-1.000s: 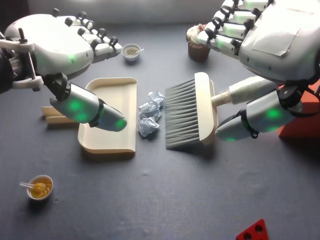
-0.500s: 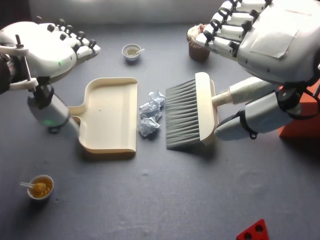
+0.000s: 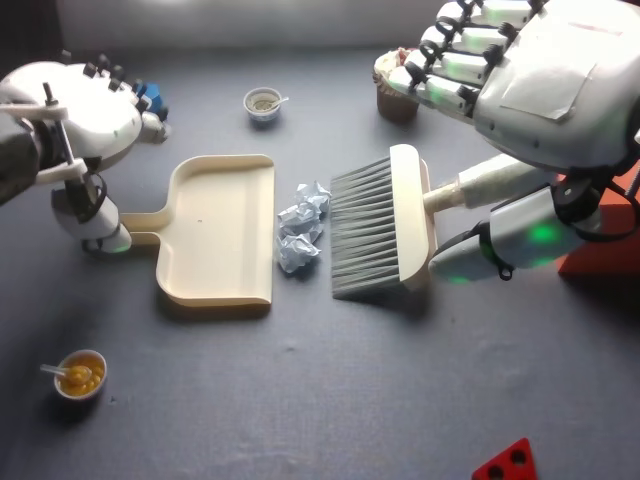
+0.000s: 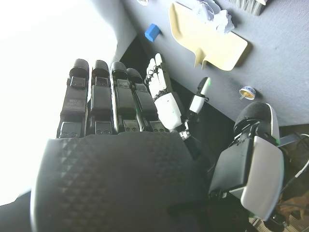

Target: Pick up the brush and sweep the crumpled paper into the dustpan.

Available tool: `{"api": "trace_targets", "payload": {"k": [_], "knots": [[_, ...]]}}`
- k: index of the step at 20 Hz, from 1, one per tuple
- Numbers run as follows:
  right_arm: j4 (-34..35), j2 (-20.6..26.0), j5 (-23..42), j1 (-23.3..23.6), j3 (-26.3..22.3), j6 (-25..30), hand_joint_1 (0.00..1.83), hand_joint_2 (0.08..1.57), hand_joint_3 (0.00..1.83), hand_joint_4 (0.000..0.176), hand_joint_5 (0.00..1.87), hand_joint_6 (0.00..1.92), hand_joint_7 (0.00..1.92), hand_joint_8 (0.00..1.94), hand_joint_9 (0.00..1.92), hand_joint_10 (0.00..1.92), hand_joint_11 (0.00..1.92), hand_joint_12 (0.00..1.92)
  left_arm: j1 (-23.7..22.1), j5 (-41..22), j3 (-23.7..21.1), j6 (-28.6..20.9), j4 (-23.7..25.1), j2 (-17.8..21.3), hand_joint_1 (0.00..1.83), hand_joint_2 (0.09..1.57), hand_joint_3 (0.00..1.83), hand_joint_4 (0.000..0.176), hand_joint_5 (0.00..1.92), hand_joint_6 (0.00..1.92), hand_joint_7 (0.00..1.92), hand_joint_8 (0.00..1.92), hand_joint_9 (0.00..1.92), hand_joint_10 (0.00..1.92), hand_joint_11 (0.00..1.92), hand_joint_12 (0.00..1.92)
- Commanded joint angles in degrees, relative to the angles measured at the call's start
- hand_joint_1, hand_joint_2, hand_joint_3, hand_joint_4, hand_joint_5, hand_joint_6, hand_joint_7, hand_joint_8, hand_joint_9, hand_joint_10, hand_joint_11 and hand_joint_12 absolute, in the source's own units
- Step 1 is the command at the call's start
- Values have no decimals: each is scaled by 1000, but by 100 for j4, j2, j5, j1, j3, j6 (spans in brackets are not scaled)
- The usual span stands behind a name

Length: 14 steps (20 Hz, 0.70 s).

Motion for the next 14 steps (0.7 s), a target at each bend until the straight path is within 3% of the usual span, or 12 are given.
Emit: {"api": "trace_targets", "payload": {"k": [1,3,5,8,10,11,14], "knots": [[-219,76,-305,118,-32,3,0,831,4,0,77,13,101,11,113,11,96,27,-3,-326,73,30,151,-16,806,947,10,66,360,12,164,0,157,0,142,39],[-220,76,-310,118,-34,3,0,836,4,0,78,10,106,10,116,10,97,26,52,-330,181,30,130,-102,795,951,7,89,401,21,131,0,130,0,128,34],[-220,76,-311,118,-35,3,0,840,5,0,79,8,105,7,118,9,100,26,107,-361,273,-31,125,-177,782,960,8,101,409,19,97,0,118,2,127,34],[-220,76,-314,118,-36,3,0,842,5,0,80,8,106,7,120,9,101,26,243,-462,339,-207,152,-244,782,960,7,102,414,17,94,0,119,2,128,35],[-220,77,-315,118,-36,3,0,856,10,0,69,2,92,0,106,1,87,19,323,-549,371,-295,156,-262,761,951,0,91,433,9,195,17,157,10,151,48],[-220,77,-316,118,-36,3,0,865,10,0,75,7,95,7,104,6,84,17,358,-555,390,-323,155,-265,724,954,1,100,432,5,194,9,158,7,151,49],[-220,78,-319,118,-36,3,0,866,6,0,91,10,108,9,117,9,106,24,409,-573,432,-327,140,-300,734,964,4,96,472,17,206,10,181,12,159,55]]}}
